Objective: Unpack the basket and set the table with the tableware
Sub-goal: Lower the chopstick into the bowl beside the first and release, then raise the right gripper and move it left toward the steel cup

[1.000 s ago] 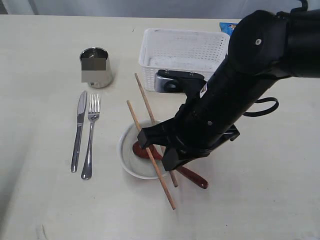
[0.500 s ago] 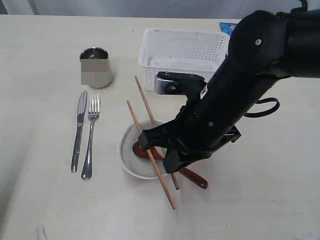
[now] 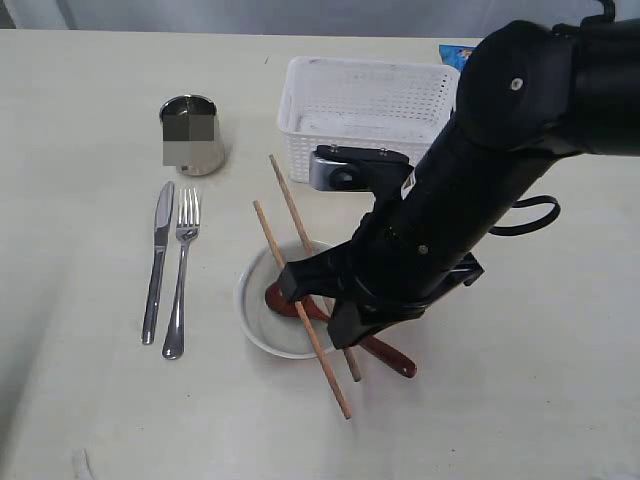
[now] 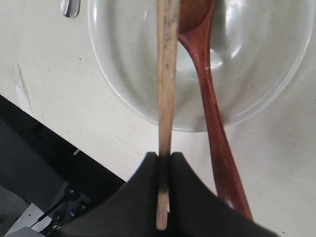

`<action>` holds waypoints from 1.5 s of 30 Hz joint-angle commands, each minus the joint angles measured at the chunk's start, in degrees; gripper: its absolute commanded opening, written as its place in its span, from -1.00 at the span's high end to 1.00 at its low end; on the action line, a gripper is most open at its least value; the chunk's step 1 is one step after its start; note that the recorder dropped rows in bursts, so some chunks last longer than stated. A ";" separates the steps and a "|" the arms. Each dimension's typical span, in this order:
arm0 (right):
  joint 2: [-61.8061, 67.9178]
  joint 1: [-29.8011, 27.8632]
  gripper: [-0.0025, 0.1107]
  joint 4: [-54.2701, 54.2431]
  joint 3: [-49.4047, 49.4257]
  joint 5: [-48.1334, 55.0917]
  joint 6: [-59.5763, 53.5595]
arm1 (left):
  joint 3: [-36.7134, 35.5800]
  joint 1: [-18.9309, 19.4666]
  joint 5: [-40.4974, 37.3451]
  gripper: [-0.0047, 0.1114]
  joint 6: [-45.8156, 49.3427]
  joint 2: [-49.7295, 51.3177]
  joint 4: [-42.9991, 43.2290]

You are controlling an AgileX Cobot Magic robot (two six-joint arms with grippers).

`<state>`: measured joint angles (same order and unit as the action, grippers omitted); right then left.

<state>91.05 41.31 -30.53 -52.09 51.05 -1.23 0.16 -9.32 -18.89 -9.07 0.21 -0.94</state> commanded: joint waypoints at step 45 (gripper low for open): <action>4.77 0.45 0.45 5.67 -17.35 -1.34 -7.81 | -0.16 0.06 0.65 0.92 0.03 -0.21 -0.18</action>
<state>93.66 41.76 -27.70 -66.20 50.15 -8.09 0.16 -9.32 -18.89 -9.07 0.21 -0.94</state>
